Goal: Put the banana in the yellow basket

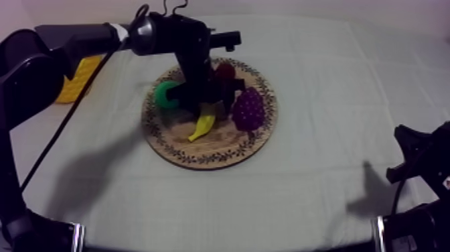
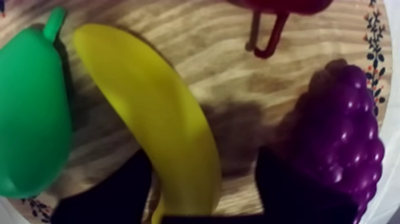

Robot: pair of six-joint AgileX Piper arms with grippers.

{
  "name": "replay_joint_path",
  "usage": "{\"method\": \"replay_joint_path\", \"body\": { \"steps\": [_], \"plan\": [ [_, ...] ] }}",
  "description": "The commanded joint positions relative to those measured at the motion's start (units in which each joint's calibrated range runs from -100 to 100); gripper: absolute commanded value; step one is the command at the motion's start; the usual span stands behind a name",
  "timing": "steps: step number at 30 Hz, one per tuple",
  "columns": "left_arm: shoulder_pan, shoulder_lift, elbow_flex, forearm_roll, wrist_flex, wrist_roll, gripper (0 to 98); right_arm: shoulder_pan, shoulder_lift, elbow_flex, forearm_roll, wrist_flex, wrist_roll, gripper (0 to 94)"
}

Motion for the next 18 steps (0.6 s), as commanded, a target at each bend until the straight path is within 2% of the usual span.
{"method": "replay_joint_path", "body": {
  "steps": [1,5,10,18],
  "plan": [
    [0.02,0.18,-0.22,0.06,0.15,0.18,47.0,-0.01,-0.03,0.02,0.00,-0.06,0.01,0.4],
    [-0.24,0.38,-0.18,0.30,0.28,0.43,28.4,-0.01,-0.03,0.02,0.00,-0.06,0.01,0.4],
    [0.07,-2.75,1.56,-0.95,0.64,1.65,21.3,-0.01,-0.03,0.02,0.00,-0.06,0.01,0.4],
    [2.11,-22.80,6.55,-7.47,6.99,7.23,21.6,-0.01,-0.03,0.02,0.00,-0.06,-0.01,0.4]
  ]
}}
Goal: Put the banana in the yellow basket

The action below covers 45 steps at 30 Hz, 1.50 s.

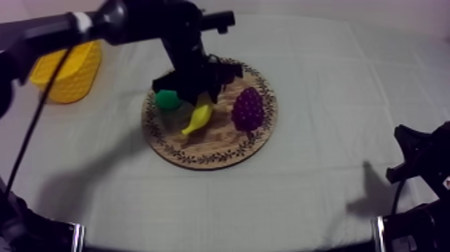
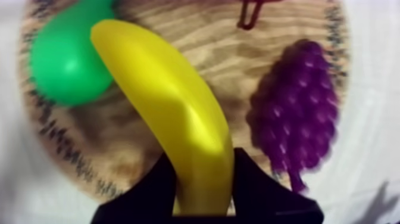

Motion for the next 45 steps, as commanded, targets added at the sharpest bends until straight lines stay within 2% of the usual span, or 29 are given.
{"method": "replay_joint_path", "body": {
  "steps": [1,5,8,11,15,23,27,31,36,45],
  "plan": [
    [0.10,-11.45,0.86,-2.25,2.02,1.66,21.9,-0.01,-0.03,0.02,0.00,-0.06,0.00,0.4],
    [-1.42,-22.60,2.61,-5.30,5.11,1.20,22.2,-0.01,-0.03,0.02,0.00,-0.06,0.01,0.4],
    [-4.36,-29.11,4.61,-7.25,6.05,-0.63,22.4,-0.01,-0.03,0.02,0.00,-0.06,0.01,0.4],
    [-8.90,-33.50,6.41,-8.34,5.65,-3.72,22.6,-0.01,-0.03,0.02,0.00,-0.06,0.01,0.4],
    [-16.36,-37.10,9.15,-8.81,2.17,-8.62,23.2,-0.01,-0.03,0.02,0.00,-0.06,0.01,0.4],
    [-30.76,-35.05,9.46,-8.04,-4.75,-17.78,26.6,-0.01,-0.03,0.02,0.00,-0.06,0.01,0.4],
    [-35.39,-29.64,6.24,-7.61,-6.27,-21.10,29.6,-0.01,-0.03,0.02,0.00,-0.06,0.01,0.4],
    [-39.16,-23.93,3.29,-5.95,-8.35,-24.34,31.5,-0.01,-0.03,0.02,0.00,-0.06,0.01,0.4],
    [-41.72,-17.95,1.52,-5.07,-10.43,-26.35,32.2,-0.01,-0.03,0.02,0.00,-0.06,0.01,0.4],
    [-42.42,-11.23,2.79,-4.17,-14.30,-28.33,36.9,-0.01,-0.03,0.02,0.00,-0.06,0.01,0.4]
  ]
}}
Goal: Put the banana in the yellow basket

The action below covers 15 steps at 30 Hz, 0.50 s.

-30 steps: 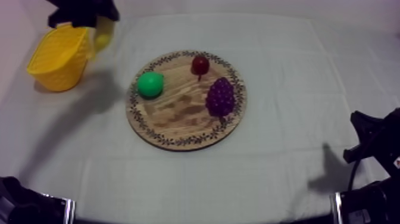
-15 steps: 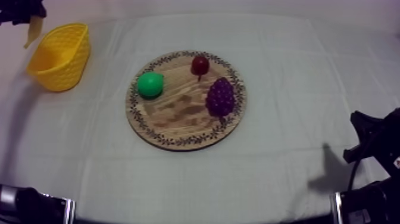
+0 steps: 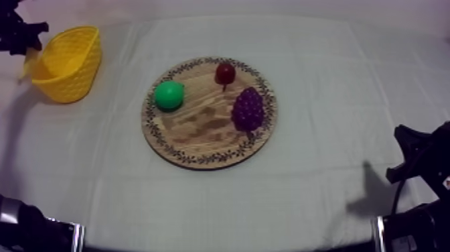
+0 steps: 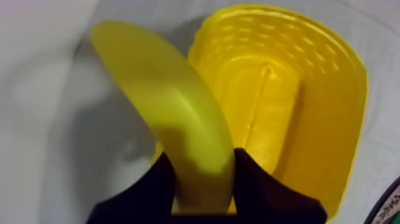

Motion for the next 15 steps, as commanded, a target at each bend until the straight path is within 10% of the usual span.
{"method": "replay_joint_path", "body": {
  "steps": [1,15],
  "plan": [
    [0.08,1.39,-0.05,0.19,-0.37,-0.52,37.3,-0.01,-0.03,0.02,0.00,-0.01,0.01,0.4],
    [1.09,0.44,5.39,0.98,-2.88,-2.42,74.1,-0.01,-0.03,0.02,0.00,-0.01,0.01,0.4]
  ]
}}
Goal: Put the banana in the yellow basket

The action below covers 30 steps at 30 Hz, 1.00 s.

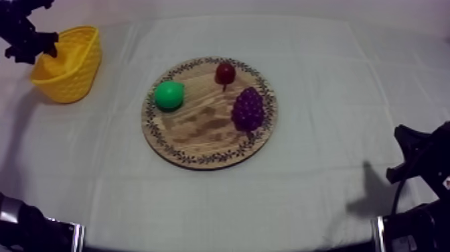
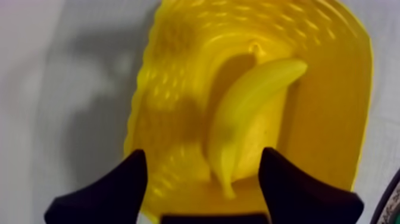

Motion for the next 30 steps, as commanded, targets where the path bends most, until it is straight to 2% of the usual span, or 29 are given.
{"method": "replay_joint_path", "body": {
  "steps": [1,5,13,17,24,27,30],
  "plan": [
    [-0.04,-3.72,4.01,0.04,-0.94,-0.03,74.2,-0.01,-0.03,0.02,0.00,-0.01,0.01,0.4],
    [-0.27,-15.68,13.50,-0.25,-2.60,0.18,71.4,-0.01,-0.03,0.02,0.00,-0.01,0.01,0.4],
    [-1.07,-48.17,31.13,-0.24,-3.45,-0.10,57.5,-0.01,-0.03,0.02,0.00,-0.01,0.01,0.4],
    [-0.63,-62.62,35.76,-0.11,-3.02,-0.19,44.2,-0.01,-0.03,0.02,0.00,-0.01,0.01,0.4],
    [1.11,-81.44,43.47,-0.02,-4.81,0.08,10.7,-0.01,-0.03,0.02,0.00,-0.01,0.01,0.4],
    [2.15,-88.93,48.93,-0.19,-7.67,0.02,3.7,-0.01,-0.03,0.02,0.00,-0.01,0.01,0.4],
    [2.83,-96.25,54.92,-0.35,-10.33,0.27,1.3,-0.01,-0.03,0.02,0.00,-0.01,0.01,0.4]
  ]
}}
